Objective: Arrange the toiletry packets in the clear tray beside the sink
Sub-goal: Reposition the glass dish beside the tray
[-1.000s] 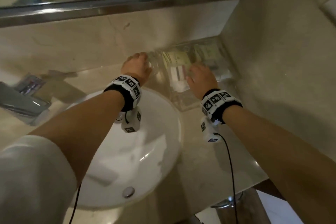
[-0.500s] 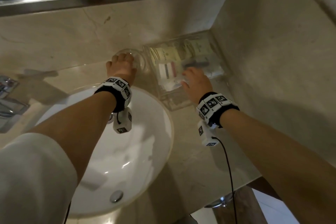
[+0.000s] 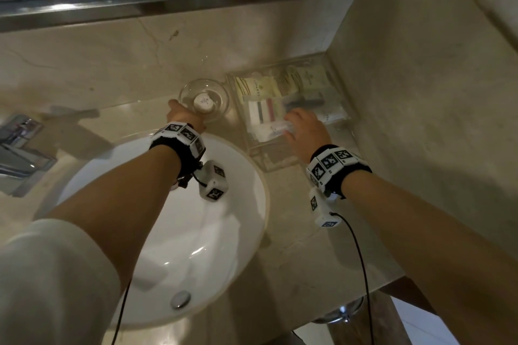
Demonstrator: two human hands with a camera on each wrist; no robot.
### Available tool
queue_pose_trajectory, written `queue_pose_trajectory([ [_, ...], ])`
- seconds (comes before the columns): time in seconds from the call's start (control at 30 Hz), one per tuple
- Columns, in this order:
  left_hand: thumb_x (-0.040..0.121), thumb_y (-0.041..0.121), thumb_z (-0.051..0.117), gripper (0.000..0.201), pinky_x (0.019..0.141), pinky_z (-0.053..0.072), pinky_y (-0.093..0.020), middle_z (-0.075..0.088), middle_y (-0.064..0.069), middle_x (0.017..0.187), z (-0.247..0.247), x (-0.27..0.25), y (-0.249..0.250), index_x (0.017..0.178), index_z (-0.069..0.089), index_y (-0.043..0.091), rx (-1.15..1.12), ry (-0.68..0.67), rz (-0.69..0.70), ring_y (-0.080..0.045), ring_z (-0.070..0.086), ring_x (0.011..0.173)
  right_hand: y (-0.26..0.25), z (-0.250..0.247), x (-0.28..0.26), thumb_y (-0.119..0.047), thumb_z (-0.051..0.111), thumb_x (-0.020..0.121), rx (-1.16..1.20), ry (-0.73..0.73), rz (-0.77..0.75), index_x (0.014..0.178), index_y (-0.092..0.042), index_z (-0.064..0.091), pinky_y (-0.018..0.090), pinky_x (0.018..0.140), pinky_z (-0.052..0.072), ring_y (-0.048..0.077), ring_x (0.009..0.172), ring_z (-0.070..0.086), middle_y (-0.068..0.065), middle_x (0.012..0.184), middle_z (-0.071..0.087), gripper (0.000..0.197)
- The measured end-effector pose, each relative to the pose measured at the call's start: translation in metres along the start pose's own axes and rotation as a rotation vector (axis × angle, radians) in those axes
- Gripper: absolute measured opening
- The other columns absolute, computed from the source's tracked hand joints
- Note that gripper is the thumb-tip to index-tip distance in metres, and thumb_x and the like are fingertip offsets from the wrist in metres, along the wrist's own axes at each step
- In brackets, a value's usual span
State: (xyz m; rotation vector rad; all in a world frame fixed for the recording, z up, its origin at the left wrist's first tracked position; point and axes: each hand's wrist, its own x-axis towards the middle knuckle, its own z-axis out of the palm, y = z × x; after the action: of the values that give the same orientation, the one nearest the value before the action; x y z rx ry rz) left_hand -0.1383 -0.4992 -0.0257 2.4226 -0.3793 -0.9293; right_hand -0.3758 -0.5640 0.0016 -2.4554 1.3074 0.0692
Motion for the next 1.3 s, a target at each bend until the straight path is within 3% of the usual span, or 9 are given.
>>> queue_pose_trajectory([
  [0.3, 0.09, 0.018, 0.053, 0.038, 0.078, 0.058, -0.039, 0.058, -0.019, 0.117, -0.015, -0.013, -0.009, 0.125, 0.044, 0.007, -0.276, 0.033, 0.056, -0.034, 0.068, 0.087, -0.015, -0.005, 0.007, -0.018, 0.048, 0.092, -0.022, -0.012, 0.0, 0.128, -0.005, 0.049, 0.04, 0.1, 0.039, 0.03, 0.122, 0.044, 0.012, 0.133, 0.048, 0.038],
  [0.4, 0.09, 0.004, 0.047, 0.037, 0.074, 0.059, -0.036, 0.055, -0.021, 0.122, -0.024, -0.02, -0.003, 0.126, 0.046, 0.008, -0.342, 0.003, 0.144, -0.032, 0.063, 0.085, -0.026, -0.008, 0.012, -0.021, 0.048, 0.094, 0.022, 0.009, -0.001, 0.129, -0.006, 0.049, 0.041, 0.102, 0.039, 0.03, 0.123, 0.044, 0.012, 0.132, 0.05, 0.039],
  [0.5, 0.089, -0.002, 0.038, 0.041, 0.044, 0.052, -0.017, 0.057, -0.022, 0.122, -0.029, -0.028, 0.008, 0.127, 0.047, 0.01, -0.313, -0.049, 0.282, -0.028, 0.059, 0.078, -0.038, -0.014, 0.018, -0.023, 0.046, 0.095, 0.092, 0.05, 0.001, 0.125, -0.007, 0.051, 0.041, 0.1, 0.041, 0.03, 0.12, 0.047, 0.012, 0.128, 0.053, 0.034],
  [0.57, 0.09, -0.001, 0.038, 0.041, 0.039, 0.049, -0.015, 0.058, -0.025, 0.121, -0.026, -0.034, 0.019, 0.128, 0.047, 0.009, -0.303, -0.082, 0.342, -0.028, 0.058, 0.076, -0.042, -0.019, 0.021, -0.022, 0.044, 0.097, 0.123, 0.061, 0.01, 0.127, -0.007, 0.049, 0.042, 0.101, 0.041, 0.03, 0.121, 0.047, 0.012, 0.129, 0.053, 0.035],
  [0.7, 0.09, 0.0, 0.042, 0.043, 0.042, 0.051, -0.018, 0.058, -0.024, 0.122, -0.008, -0.043, 0.037, 0.132, 0.043, 0.009, -0.303, -0.164, 0.344, -0.028, 0.06, 0.075, -0.032, -0.026, 0.023, -0.017, 0.043, 0.097, 0.15, 0.064, 0.052, 0.135, -0.008, 0.044, 0.043, 0.104, 0.04, 0.03, 0.124, 0.046, 0.012, 0.133, 0.051, 0.039],
  [0.87, 0.092, 0.006, 0.045, 0.039, 0.074, 0.058, -0.045, 0.06, -0.023, 0.116, 0.03, -0.051, 0.056, 0.13, 0.045, 0.008, -0.297, -0.213, 0.338, -0.032, 0.062, 0.077, 0.005, -0.032, 0.021, -0.016, 0.04, 0.098, 0.15, 0.031, 0.108, 0.139, -0.008, 0.039, 0.042, 0.109, 0.033, 0.031, 0.13, 0.041, 0.015, 0.138, 0.048, 0.042],
  [1.0, 0.093, 0.009, 0.045, 0.037, 0.064, 0.056, -0.039, 0.064, -0.021, 0.109, 0.055, -0.055, 0.073, 0.13, 0.047, 0.01, -0.268, -0.24, 0.364, -0.027, 0.061, 0.066, 0.027, -0.033, 0.017, -0.016, 0.039, 0.098, 0.153, 0.039, 0.104, 0.139, -0.009, 0.041, 0.041, 0.11, 0.034, 0.028, 0.132, 0.039, 0.012, 0.14, 0.046, 0.041],
  [1.13, 0.09, 0.004, 0.045, 0.04, 0.079, 0.056, -0.053, 0.064, -0.022, 0.111, 0.072, -0.055, 0.091, 0.13, 0.048, 0.01, -0.256, -0.26, 0.373, -0.037, 0.067, 0.087, 0.04, -0.036, 0.016, -0.017, 0.039, 0.098, 0.146, 0.014, 0.12, 0.14, -0.01, 0.039, 0.04, 0.111, 0.032, 0.026, 0.134, 0.037, 0.009, 0.143, 0.043, 0.042],
  [1.3, 0.091, 0.004, 0.048, 0.038, 0.08, 0.057, -0.05, 0.066, -0.014, 0.1, 0.087, -0.056, 0.107, 0.129, 0.048, 0.01, -0.252, -0.3, 0.364, -0.032, 0.068, 0.084, 0.056, -0.038, 0.016, -0.016, 0.04, 0.098, 0.128, 0.013, 0.14, 0.139, -0.01, 0.039, 0.041, 0.109, 0.033, 0.027, 0.132, 0.038, 0.01, 0.141, 0.045, 0.042],
])
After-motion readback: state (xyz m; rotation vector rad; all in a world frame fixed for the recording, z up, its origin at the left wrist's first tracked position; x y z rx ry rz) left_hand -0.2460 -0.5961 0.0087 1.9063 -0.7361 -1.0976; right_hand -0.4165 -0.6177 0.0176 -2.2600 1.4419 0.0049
